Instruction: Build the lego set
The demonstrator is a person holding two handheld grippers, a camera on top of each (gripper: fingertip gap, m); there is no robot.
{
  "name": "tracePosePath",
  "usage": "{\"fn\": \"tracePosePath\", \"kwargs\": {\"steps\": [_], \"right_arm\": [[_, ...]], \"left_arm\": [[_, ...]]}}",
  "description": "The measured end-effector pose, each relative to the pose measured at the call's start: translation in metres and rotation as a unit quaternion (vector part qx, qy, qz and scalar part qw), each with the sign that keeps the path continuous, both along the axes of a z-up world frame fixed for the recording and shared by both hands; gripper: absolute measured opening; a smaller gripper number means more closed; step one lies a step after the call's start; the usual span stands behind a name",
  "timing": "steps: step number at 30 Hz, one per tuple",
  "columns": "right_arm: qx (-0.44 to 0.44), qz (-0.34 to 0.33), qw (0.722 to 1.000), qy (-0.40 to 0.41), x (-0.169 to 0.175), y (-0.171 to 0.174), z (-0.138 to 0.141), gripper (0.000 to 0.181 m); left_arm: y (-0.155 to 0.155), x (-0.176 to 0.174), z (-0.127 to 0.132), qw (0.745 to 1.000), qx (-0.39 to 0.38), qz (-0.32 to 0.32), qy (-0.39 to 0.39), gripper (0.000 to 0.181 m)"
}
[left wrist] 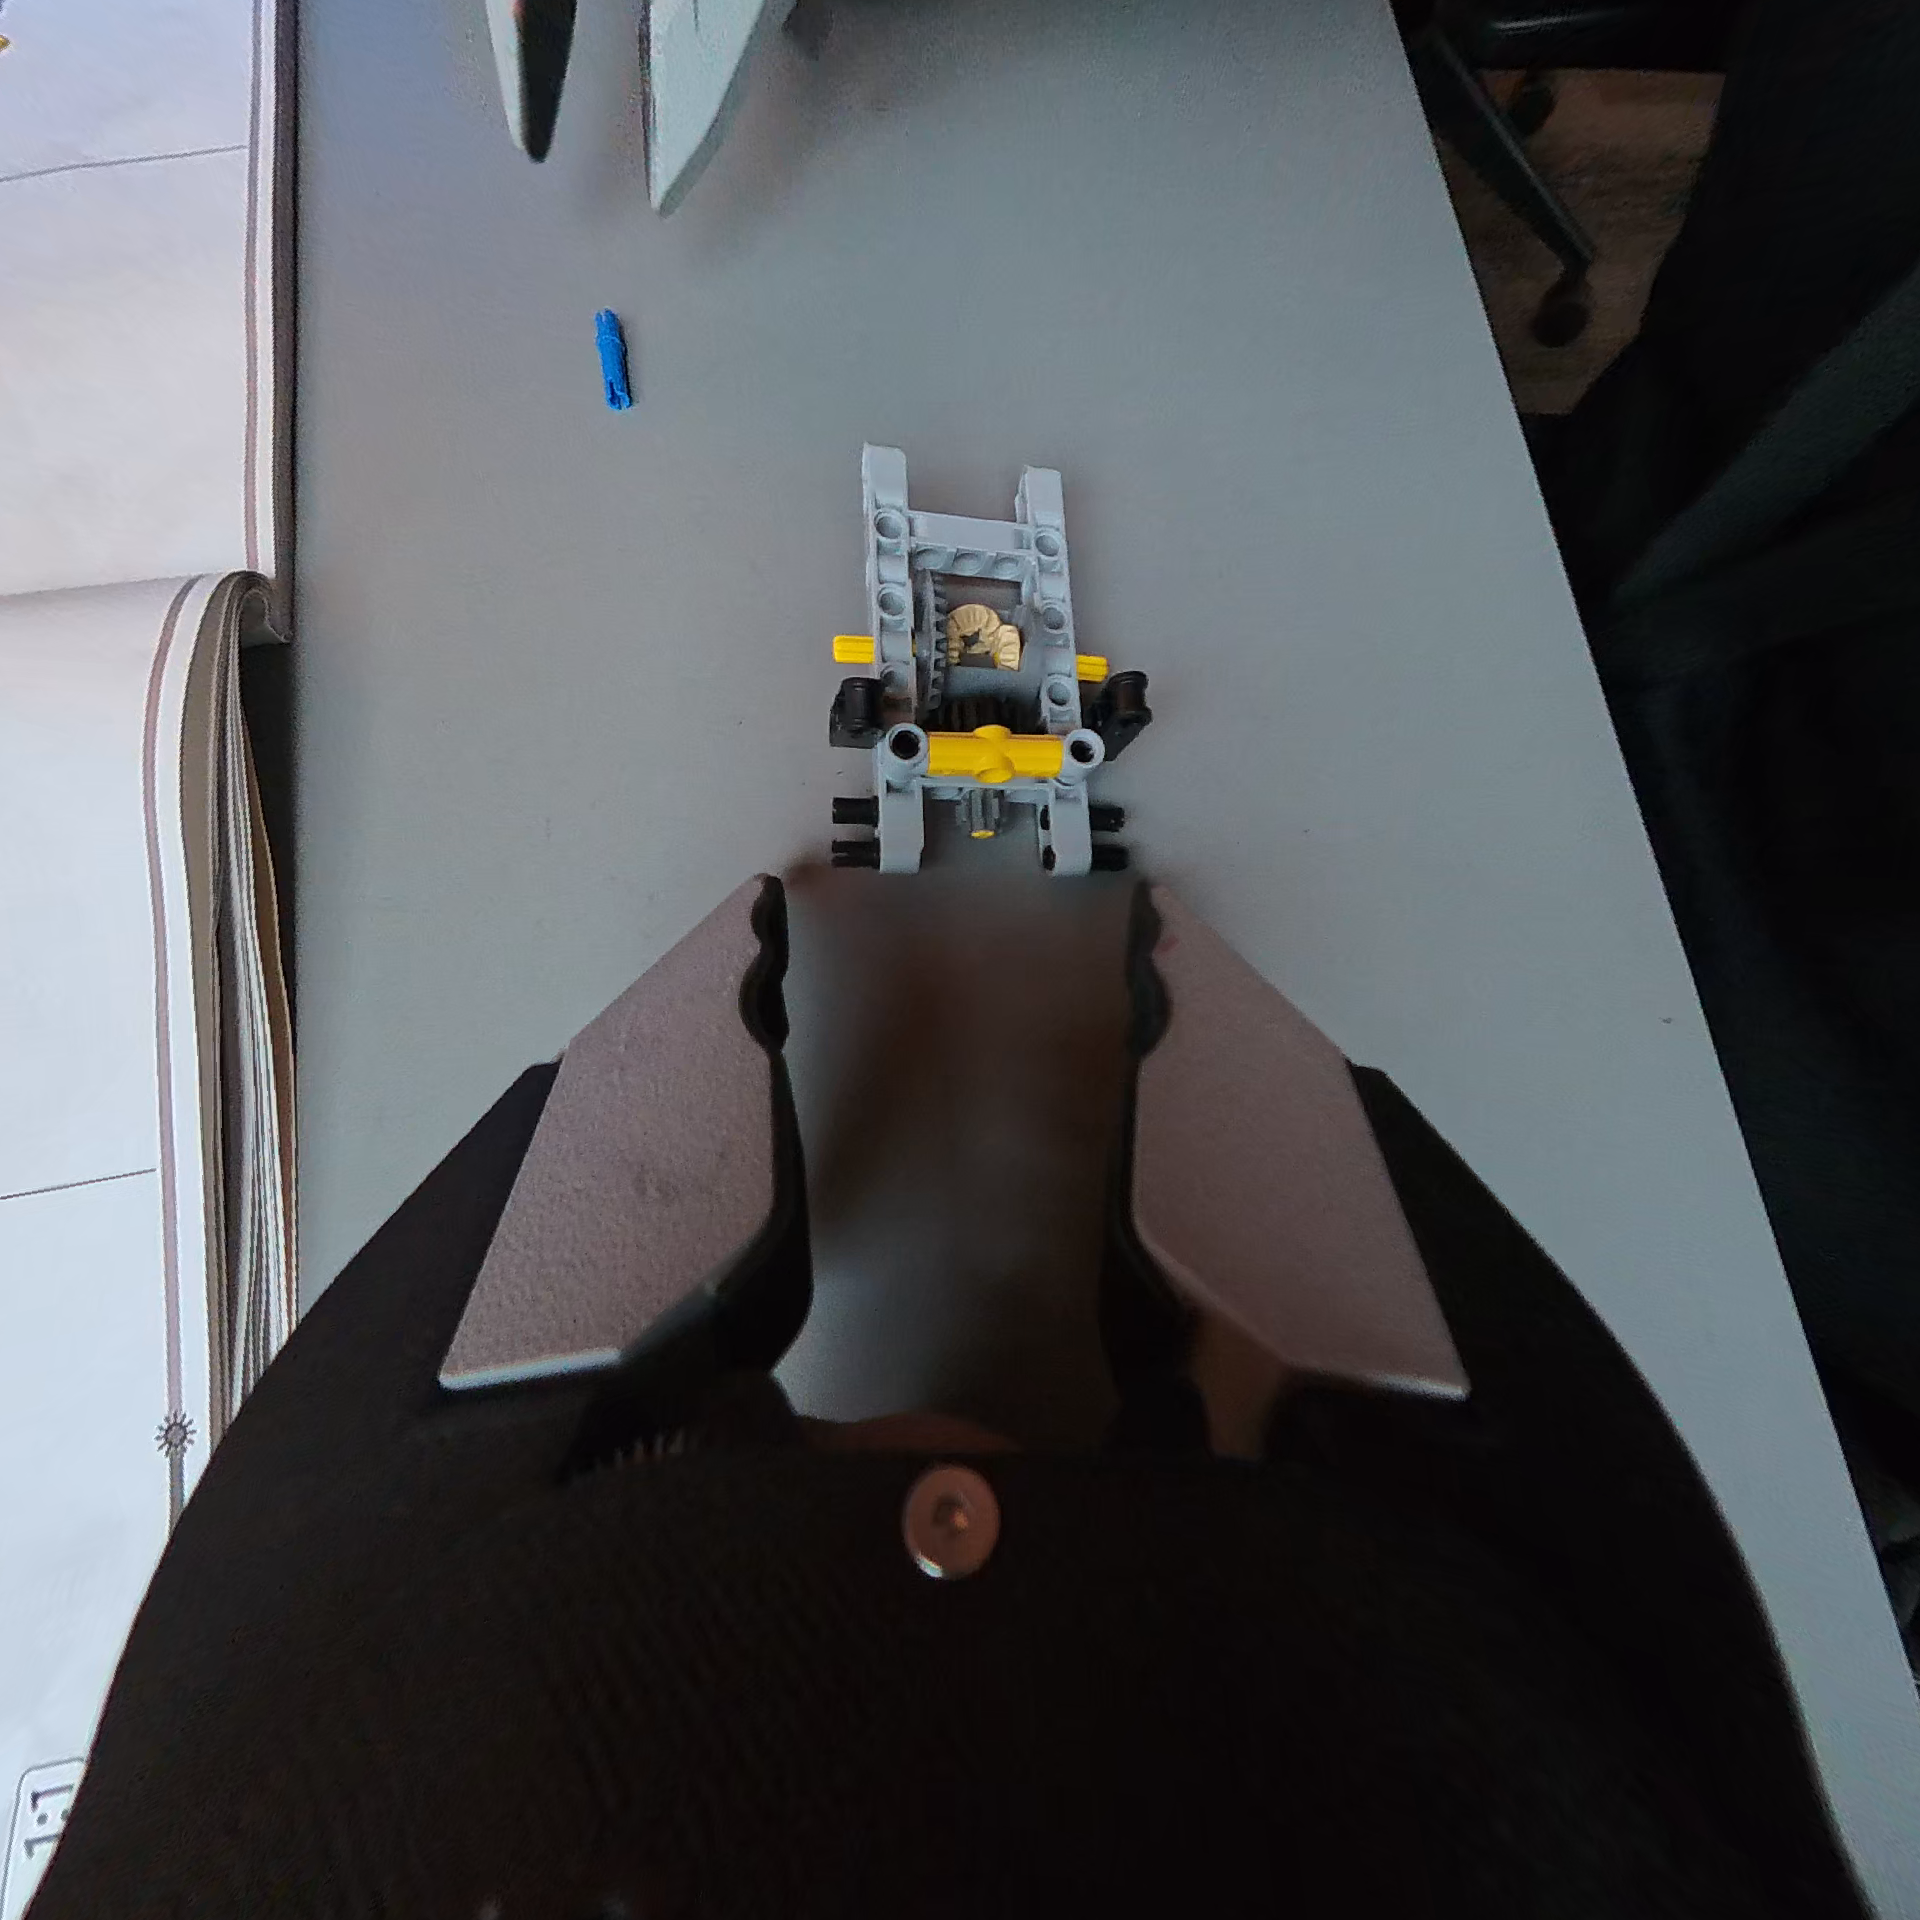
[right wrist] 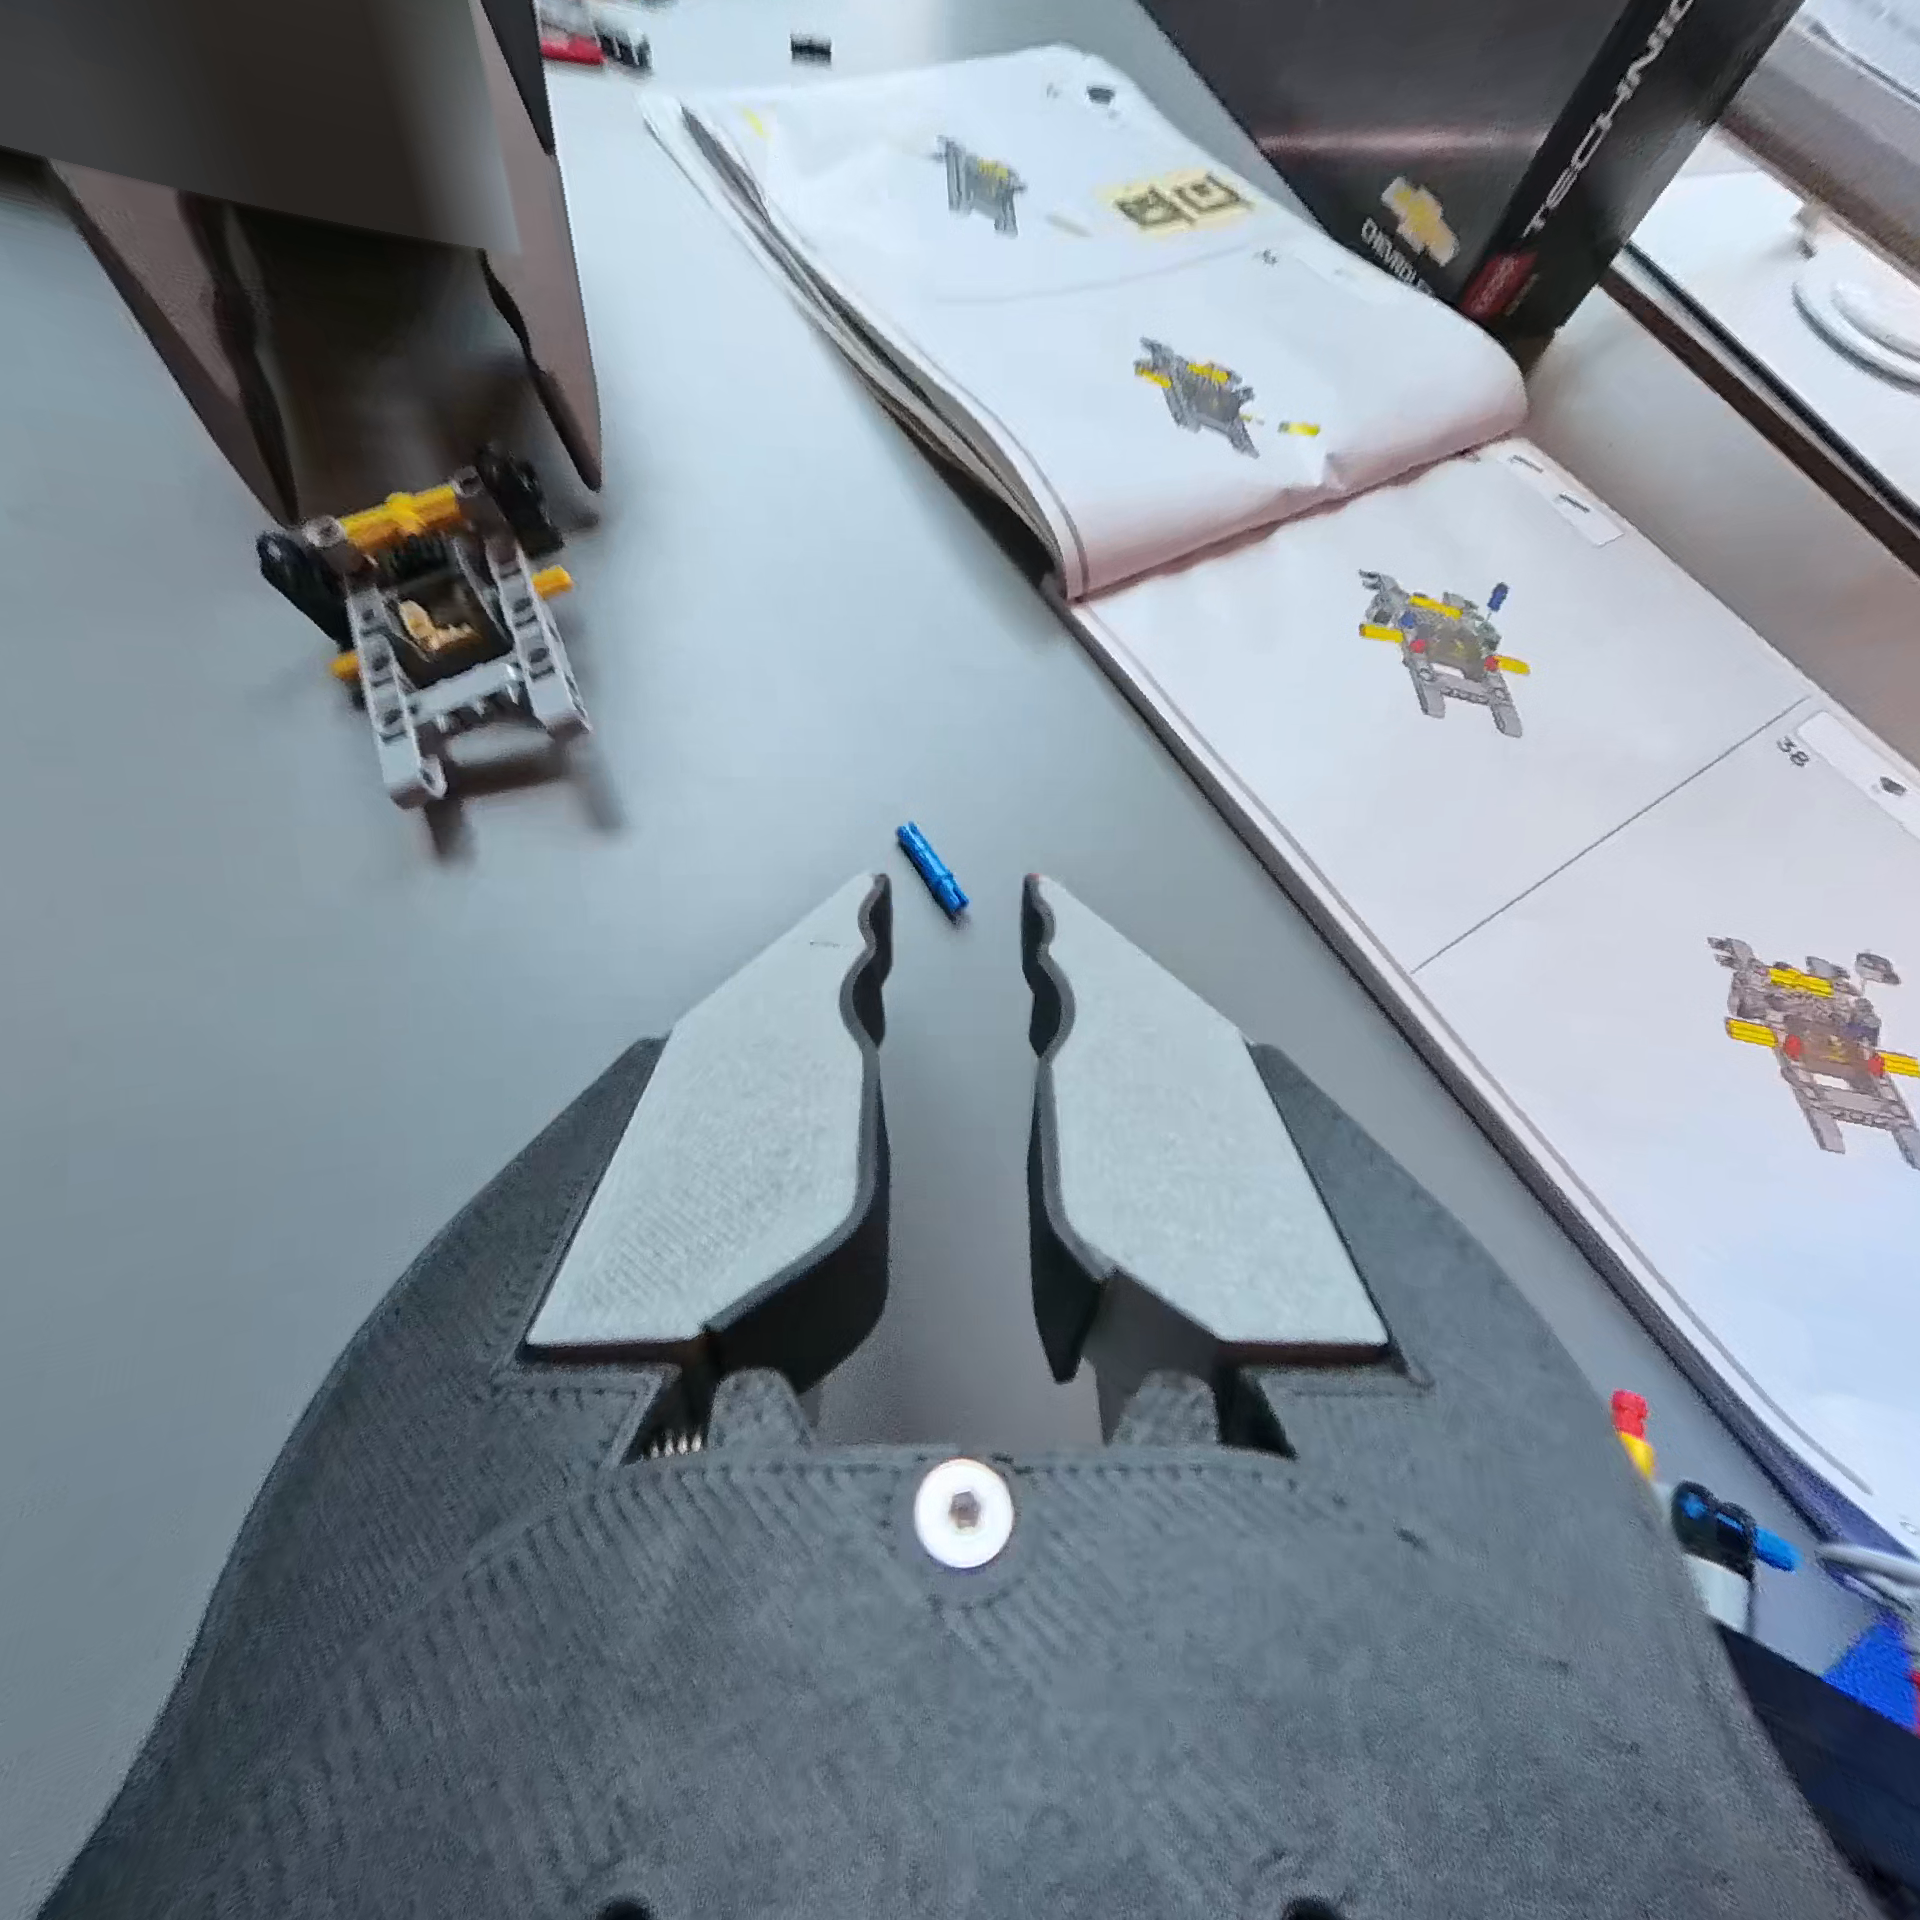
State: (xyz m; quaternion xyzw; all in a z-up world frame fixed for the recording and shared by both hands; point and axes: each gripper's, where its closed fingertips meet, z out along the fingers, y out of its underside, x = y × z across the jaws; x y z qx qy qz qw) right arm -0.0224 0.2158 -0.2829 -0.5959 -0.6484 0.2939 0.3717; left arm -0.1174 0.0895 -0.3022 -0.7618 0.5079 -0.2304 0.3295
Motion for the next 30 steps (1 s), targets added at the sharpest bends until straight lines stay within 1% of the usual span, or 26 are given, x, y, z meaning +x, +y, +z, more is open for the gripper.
{"fn": "tracePosePath", "kwargs": {"steps": [5,7,11,17,19,25,27,30], "right_arm": [[0.022,0.012,0.998,-0.049,-0.007,-0.001,-0.015,0.021],[0.044,0.008,0.997,-0.065,-0.01,-0.001,-0.019,0.021],[0.064,0.01,0.995,-0.075,-0.016,-0.005,-0.021,0.021],[0.047,-0.001,0.996,-0.079,-0.014,-0.003,-0.024,0.002],[0.047,-0.001,0.996,-0.079,-0.014,-0.003,-0.024,0.002],[0.046,-0.008,0.996,-0.079,-0.015,-0.003,-0.024,0.001],[0.047,-0.008,0.996,-0.079,-0.016,-0.004,-0.024,0.001],[0.049,-0.007,0.996,-0.074,-0.018,-0.005,-0.022,0.001]], "left_arm": [[-0.001,0.001,-0.003,1.0,0.006,-0.003,0.013,0.064],[-0.001,0.001,-0.002,1.0,0.011,-0.003,0.013,0.064],[-0.001,0.003,-0.002,1.0,0.016,-0.005,0.014,0.064],[-0.001,0.004,-0.002,1.0,0.017,-0.005,0.014,0.063],[-0.001,0.004,-0.003,1.0,0.013,-0.005,0.013,0.062],[0.003,0.005,-0.003,1.0,0.005,0.014,0.01,0.045],[0.006,0.005,-0.003,1.0,0.006,0.027,0.01,0.028],[0.006,0.006,-0.003,0.999,0.007,0.033,0.01,0.03]]}}
